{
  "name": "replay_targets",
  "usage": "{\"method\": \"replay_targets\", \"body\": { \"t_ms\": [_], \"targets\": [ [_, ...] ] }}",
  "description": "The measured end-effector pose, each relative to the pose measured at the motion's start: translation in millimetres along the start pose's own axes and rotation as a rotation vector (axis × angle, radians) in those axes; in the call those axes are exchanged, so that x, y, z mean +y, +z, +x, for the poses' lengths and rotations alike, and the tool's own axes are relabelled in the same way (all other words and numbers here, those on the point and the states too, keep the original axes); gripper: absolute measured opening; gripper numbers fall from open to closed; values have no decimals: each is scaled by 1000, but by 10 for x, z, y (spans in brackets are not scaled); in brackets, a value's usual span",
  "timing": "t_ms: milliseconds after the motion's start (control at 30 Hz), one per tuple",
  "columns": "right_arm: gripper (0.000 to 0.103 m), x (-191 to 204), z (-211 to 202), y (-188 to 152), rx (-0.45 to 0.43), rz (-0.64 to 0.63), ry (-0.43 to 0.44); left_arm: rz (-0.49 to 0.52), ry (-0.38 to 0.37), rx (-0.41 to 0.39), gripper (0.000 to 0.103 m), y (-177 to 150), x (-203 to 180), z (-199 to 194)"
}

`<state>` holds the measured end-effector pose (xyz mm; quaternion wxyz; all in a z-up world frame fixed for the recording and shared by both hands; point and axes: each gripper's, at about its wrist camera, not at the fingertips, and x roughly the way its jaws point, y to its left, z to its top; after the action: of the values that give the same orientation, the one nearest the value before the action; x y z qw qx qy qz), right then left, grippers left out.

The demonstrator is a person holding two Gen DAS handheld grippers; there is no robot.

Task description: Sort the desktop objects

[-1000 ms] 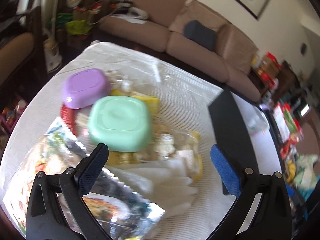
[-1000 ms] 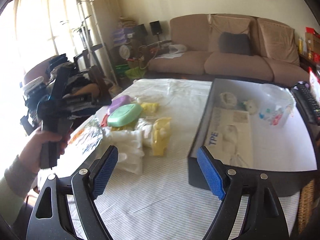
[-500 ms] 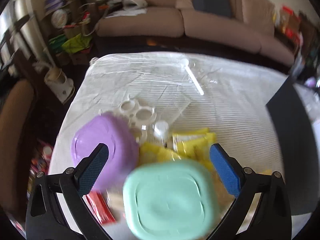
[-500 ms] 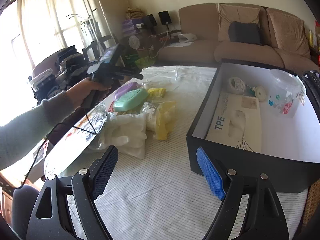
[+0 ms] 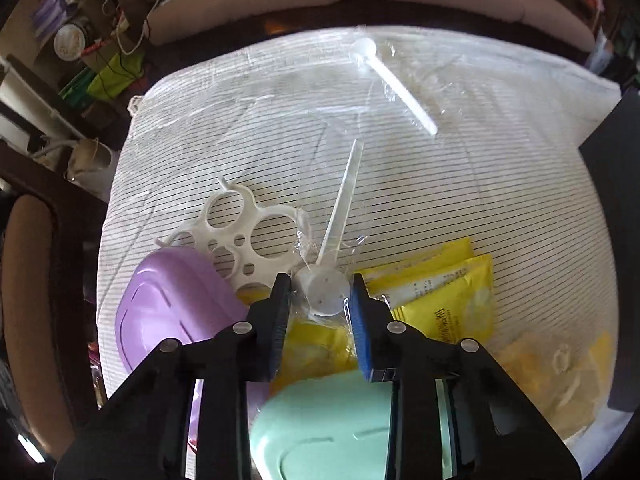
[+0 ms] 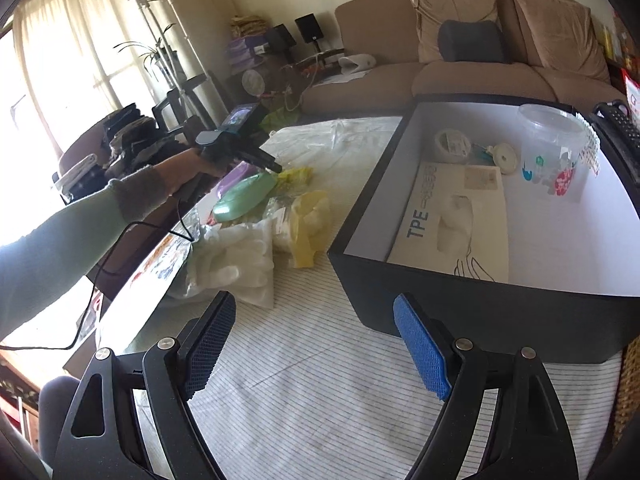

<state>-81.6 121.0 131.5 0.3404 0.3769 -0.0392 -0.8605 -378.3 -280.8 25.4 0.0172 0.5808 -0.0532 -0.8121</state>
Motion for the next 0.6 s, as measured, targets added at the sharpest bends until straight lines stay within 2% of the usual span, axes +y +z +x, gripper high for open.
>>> {"method": "replay_targets", "body": {
  "t_ms": [67, 200, 300, 400, 500, 600],
  "targets": [
    [84, -20, -13, 18, -12, 15, 9, -10, -23, -32, 27, -63, -22, -185],
    [84, -68, -89, 30, -41, 36, 2, -34, -124, -100, 26, -195, -66, -754],
    [84, -111, -131, 24, -52, 54, 14, -73, -257, -170, 26, -426, -134, -1274],
    [84, -132, -133, 5, -53, 63, 11, -100, -346, -227, 26, -735, -212, -1696],
    [84, -146, -131, -8, -54, 78, 23, -158, -398, -267, 26, -1087, -231, -1973],
    [84, -128, -138, 2, -68, 89, 52, -216, -402, -292, 27, -1499, -316, -2128]
  ]
}}
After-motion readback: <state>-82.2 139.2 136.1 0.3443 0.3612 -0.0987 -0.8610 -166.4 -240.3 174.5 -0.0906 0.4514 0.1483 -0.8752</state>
